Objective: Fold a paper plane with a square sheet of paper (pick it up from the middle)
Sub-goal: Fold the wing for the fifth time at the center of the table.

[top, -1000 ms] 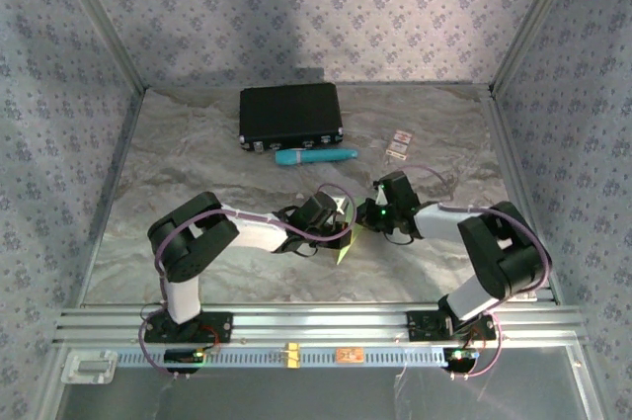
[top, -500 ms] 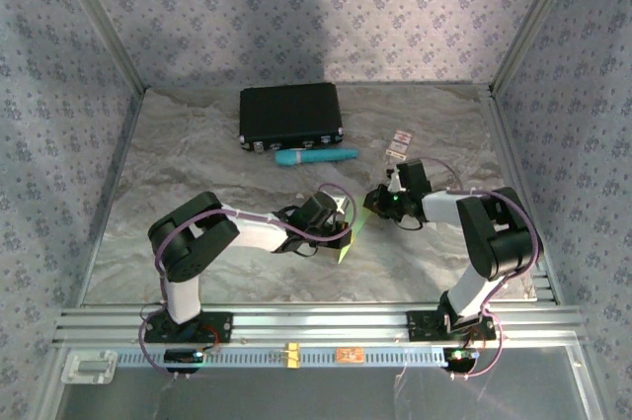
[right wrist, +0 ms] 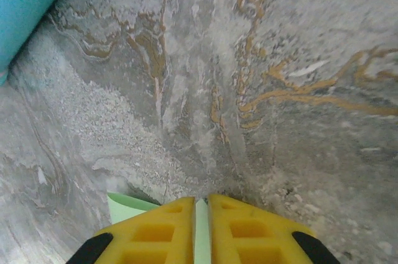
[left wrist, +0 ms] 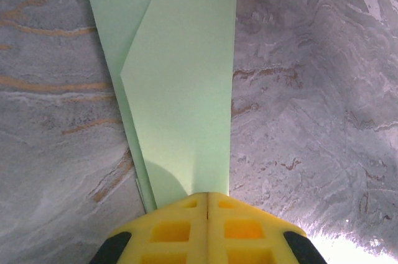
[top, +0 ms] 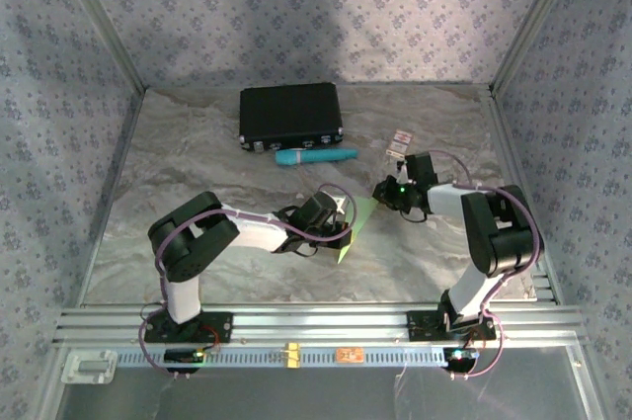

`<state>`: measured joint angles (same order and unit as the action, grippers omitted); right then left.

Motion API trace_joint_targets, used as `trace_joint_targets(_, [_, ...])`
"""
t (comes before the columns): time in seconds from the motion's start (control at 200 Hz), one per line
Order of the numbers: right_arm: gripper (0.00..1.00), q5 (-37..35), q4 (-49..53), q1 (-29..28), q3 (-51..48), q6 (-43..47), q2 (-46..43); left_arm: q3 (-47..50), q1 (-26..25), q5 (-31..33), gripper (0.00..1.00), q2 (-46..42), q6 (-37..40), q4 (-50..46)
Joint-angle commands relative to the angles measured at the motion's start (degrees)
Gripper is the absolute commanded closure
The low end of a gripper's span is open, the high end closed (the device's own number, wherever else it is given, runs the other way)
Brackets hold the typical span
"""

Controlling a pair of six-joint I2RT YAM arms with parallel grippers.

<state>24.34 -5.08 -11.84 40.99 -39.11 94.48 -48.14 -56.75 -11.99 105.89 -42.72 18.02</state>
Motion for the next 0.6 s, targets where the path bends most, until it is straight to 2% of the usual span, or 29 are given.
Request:
trace_joint_targets(0.0, [0.84,-1.36,1.44,0.23,1.16,1.25,-5.14,3.07,-0.47,-0.14,1.0,2.26,1.14,-9.51])
trace_joint_targets(0.32, [0.86,3.15,-4.46,-6.45,-4.34,-1.28,-5.9,2.85,-0.15,-0.38,1.0,1.69,1.42,-9.5])
trace_joint_targets(0.425, [0.88,2.25,-4.39,-8.83,-5.1,-1.11,-4.51,2.54,-0.03,-0.7,1.0,1.35,1.41,-9.51])
trace_joint_targets(0.6, [0.92,-0.05,-6.08,-9.28,-8.63,-2.36,-2.29,0.04,0.24,-1.81,1.0,0.05,2.29,-11.93])
